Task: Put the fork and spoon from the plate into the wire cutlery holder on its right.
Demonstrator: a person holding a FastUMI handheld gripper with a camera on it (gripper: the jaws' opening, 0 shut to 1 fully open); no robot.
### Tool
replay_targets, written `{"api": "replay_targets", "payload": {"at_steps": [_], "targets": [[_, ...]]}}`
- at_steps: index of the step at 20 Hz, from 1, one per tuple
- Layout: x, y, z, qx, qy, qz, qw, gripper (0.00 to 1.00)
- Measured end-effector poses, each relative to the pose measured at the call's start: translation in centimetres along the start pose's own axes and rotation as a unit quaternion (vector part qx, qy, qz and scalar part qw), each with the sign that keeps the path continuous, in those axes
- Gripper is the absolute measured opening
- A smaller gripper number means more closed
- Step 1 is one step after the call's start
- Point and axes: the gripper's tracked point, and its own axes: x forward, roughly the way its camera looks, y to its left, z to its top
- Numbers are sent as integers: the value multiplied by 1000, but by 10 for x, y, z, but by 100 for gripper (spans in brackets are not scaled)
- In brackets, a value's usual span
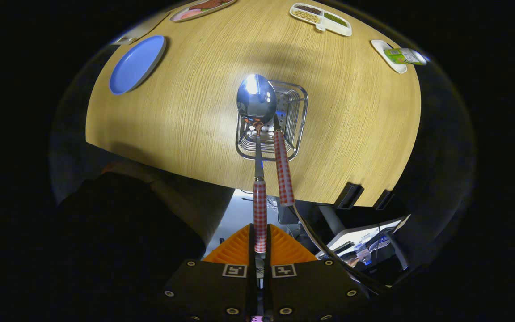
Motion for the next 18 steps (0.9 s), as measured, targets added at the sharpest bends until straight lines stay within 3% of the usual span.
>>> {"api": "replay_targets", "payload": {"at_steps": [9,15,18], "targets": [[5,-23,-2,-62,98,-29,993,6],[-7,-41,9,-153,165,-76,971,5],[-6,-40,16,-167,185,-76,965,5]]}}
